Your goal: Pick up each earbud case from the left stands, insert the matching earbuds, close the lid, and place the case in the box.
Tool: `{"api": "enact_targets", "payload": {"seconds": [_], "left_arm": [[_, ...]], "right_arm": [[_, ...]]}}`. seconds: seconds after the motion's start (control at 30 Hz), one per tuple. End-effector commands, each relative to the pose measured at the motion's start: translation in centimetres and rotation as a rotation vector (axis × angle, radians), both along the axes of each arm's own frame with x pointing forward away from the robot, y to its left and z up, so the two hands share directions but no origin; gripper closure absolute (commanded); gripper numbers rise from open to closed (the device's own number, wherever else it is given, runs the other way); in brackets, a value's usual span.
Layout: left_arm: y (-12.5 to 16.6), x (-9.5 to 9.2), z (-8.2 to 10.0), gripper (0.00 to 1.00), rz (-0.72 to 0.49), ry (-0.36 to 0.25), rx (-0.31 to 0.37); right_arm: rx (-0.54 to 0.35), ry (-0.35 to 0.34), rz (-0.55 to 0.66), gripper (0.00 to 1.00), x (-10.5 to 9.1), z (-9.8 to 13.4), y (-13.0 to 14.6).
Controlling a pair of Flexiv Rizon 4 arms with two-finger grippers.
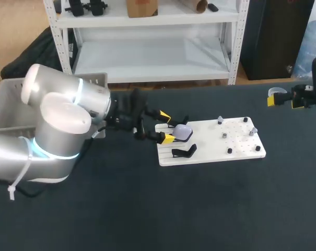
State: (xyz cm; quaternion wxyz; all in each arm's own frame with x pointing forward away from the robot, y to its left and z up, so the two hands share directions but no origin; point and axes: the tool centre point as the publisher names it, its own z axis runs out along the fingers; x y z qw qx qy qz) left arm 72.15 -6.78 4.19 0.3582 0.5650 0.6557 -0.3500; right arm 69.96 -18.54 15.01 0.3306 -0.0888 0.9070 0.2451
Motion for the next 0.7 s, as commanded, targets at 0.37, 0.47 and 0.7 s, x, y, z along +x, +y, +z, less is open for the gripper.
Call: {"api": "enact_targets", "payload": {"seconds": [0.37, 0.47, 0.7], "left_arm": [[-1.7, 0.6, -1.6, 0.18, -0.043, 0.034, -0.011], [-1.8, 0.6, -1.8, 0.23, -0.031, 0.036, -0.018], [-2.2, 0.7, -2.3, 0.36, -0.023, 0.039, -0.021]], "right_arm": [[-0.001, 0.001, 0.0, 0.0, 0.0, 0.0, 0.0], [-0.001, 0.001, 0.0, 0.0, 0.0, 0.0, 0.0], [-0.001, 0.001, 0.0, 0.0, 0.0, 0.0, 0.0]]}}
